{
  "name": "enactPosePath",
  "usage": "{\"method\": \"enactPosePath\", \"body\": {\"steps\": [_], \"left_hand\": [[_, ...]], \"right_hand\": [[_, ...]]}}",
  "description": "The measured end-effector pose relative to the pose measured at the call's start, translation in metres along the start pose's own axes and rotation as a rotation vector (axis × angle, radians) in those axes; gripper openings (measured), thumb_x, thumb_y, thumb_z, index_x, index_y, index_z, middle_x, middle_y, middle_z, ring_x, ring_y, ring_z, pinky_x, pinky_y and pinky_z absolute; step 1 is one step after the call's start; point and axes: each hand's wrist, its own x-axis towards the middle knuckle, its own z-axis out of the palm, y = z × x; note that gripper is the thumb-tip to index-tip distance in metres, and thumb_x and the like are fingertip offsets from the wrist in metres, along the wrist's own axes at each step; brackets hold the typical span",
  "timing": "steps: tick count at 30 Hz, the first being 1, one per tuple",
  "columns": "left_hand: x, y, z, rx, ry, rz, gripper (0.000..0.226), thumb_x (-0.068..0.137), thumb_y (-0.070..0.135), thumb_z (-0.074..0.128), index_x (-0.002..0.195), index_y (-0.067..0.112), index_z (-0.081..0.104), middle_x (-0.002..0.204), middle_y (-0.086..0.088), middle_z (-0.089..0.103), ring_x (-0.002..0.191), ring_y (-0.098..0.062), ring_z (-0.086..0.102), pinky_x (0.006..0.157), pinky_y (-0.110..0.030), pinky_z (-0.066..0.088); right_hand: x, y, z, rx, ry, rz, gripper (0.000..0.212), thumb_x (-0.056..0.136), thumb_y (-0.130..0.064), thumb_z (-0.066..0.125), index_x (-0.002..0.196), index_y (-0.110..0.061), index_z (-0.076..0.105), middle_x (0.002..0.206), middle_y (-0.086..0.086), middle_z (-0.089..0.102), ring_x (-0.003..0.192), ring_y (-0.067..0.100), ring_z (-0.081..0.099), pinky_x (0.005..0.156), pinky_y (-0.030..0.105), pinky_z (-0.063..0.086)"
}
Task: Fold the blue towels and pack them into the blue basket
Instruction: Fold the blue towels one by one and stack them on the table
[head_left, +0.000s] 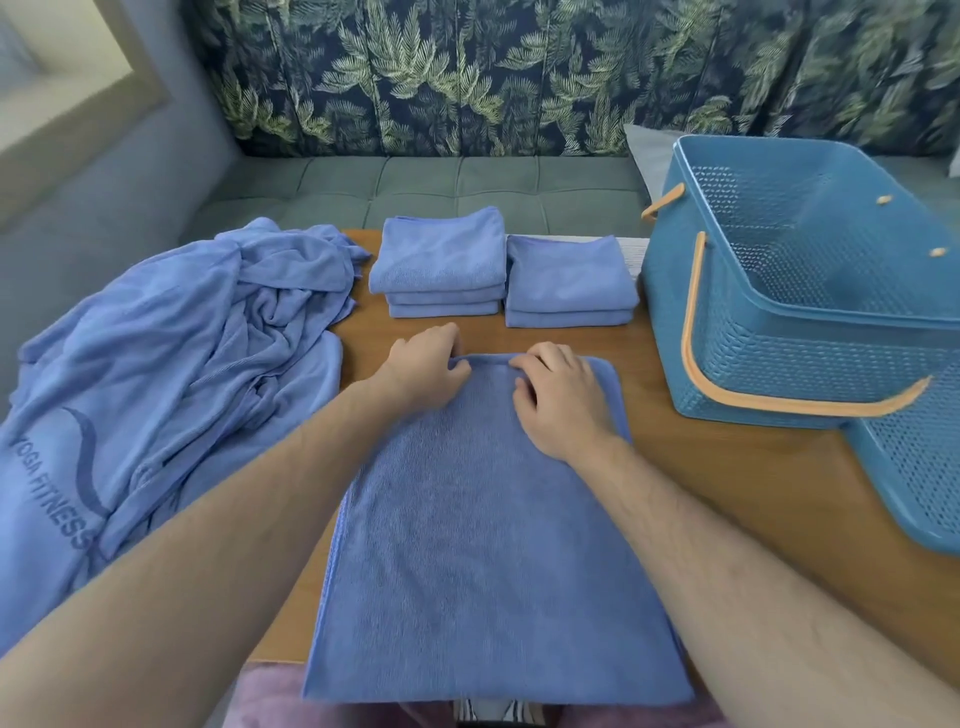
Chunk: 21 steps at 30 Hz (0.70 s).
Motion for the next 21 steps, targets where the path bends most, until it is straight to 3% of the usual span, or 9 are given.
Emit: {"method": "enactPosePath", "body": {"steps": [3,6,8,11,14,21], "left_hand": [[0.002,-0.006,-0.008,0.081,0.011,0.105,0.016,0.098,0.035,0.049,0.098,0.019,0.044,0.074,0.010,0.052,0.074,-0.021,0.052,0.078,-0.035,0.034],[0.005,-0.014,-0.018,0.043,-0.005,0.152,0.023,0.096,0.035,0.058,0.103,0.020,0.043,0.082,0.010,0.052,0.071,-0.020,0.051,0.063,-0.033,0.034],[0.005,-0.025,-0.016,0.107,0.148,0.141,0.026,0.092,0.034,0.064,0.105,0.018,0.048,0.099,0.000,0.053,0.081,-0.026,0.053,0.069,-0.036,0.039],[-0.008,-0.040,-0.003,0.136,0.397,0.094,0.022,0.090,0.034,0.065,0.099,0.017,0.056,0.105,-0.004,0.049,0.094,-0.027,0.046,0.079,-0.041,0.037],[-0.026,-0.052,0.014,0.107,0.317,0.237,0.019,0.094,0.041,0.056,0.097,0.023,0.060,0.102,0.006,0.052,0.096,-0.022,0.050,0.077,-0.039,0.038],[-0.035,-0.067,0.019,-0.039,0.354,0.210,0.023,0.089,0.047,0.054,0.095,0.026,0.061,0.097,0.014,0.052,0.093,-0.012,0.050,0.078,-0.034,0.036]], "right_hand": [[0.000,0.002,0.001,-0.004,0.004,0.006,0.027,0.093,-0.025,0.053,0.114,-0.016,0.068,0.105,-0.002,0.058,0.103,0.021,0.053,0.092,0.039,0.045],[0.000,0.003,0.002,-0.012,0.014,0.008,0.027,0.092,-0.026,0.054,0.113,-0.017,0.068,0.106,-0.003,0.058,0.104,0.021,0.053,0.092,0.038,0.044],[0.000,0.003,0.003,-0.016,0.025,0.013,0.026,0.092,-0.026,0.054,0.112,-0.017,0.068,0.105,-0.003,0.058,0.103,0.022,0.053,0.092,0.038,0.044],[0.000,0.003,0.003,-0.044,0.014,0.026,0.030,0.092,-0.029,0.051,0.113,-0.017,0.067,0.106,-0.002,0.058,0.104,0.022,0.053,0.094,0.039,0.044],[0.001,0.002,0.002,-0.092,-0.009,0.028,0.034,0.091,-0.032,0.047,0.114,-0.018,0.067,0.107,-0.002,0.057,0.104,0.022,0.053,0.094,0.040,0.043],[0.009,0.028,-0.018,-0.267,-0.102,0.021,0.033,0.087,-0.052,0.046,0.102,-0.027,0.060,0.100,-0.005,0.055,0.098,0.021,0.052,0.087,0.040,0.035]]}}
